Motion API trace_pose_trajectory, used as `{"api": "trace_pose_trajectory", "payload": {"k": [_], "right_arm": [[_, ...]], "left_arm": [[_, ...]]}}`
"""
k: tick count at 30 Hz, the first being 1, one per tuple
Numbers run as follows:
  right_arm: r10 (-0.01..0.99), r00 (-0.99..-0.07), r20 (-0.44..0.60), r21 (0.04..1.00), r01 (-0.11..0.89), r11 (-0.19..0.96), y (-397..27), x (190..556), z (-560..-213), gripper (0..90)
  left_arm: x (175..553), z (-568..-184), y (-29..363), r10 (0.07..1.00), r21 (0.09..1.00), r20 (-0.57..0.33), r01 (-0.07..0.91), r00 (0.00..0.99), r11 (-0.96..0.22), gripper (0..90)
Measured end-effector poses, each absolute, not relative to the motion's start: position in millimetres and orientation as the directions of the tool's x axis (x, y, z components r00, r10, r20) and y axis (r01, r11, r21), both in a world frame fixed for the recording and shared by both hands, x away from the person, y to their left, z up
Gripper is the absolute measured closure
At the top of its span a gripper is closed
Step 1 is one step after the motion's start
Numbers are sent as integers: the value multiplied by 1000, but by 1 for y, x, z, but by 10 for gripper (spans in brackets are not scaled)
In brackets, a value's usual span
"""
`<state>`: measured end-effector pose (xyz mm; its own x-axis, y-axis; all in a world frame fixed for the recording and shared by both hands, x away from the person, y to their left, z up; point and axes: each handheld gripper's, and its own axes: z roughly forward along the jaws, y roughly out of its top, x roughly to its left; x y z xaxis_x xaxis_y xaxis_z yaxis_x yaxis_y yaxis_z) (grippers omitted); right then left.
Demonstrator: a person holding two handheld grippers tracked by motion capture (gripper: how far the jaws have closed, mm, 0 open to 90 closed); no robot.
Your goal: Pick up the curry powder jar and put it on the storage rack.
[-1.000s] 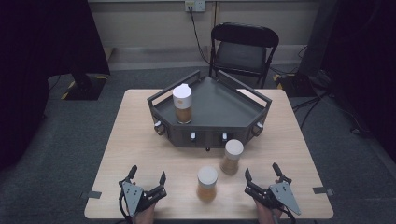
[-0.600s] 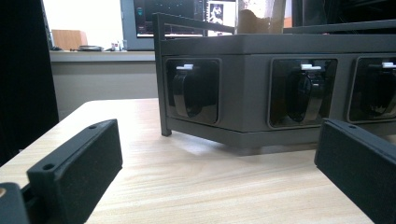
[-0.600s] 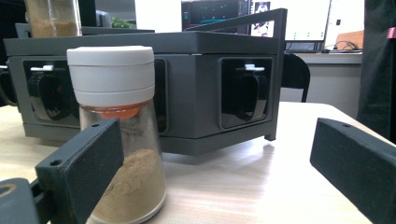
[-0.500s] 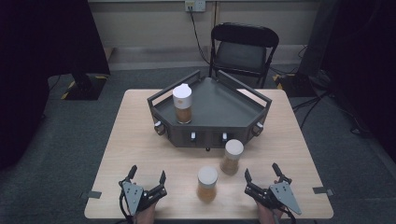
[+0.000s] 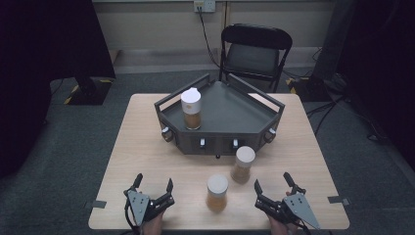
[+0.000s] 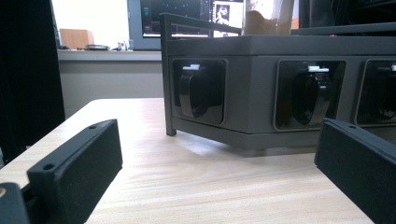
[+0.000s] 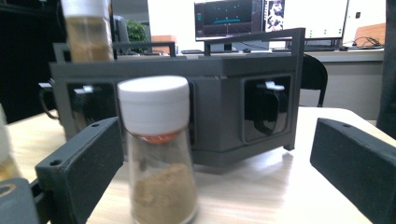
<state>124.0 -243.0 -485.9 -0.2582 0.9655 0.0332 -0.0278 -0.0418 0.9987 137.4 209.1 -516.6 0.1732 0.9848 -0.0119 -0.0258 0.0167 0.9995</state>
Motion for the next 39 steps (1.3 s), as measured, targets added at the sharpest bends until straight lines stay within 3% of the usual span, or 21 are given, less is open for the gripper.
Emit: {"api": "trace_pose_trajectory", "payload": {"k": [39], "right_arm": [[901, -433, -6, 995, -94, -38, -205, 100, -444, 16]], "left_arm": [[137, -517, 206, 987, 999, -5, -31, 162, 10, 3]]}}
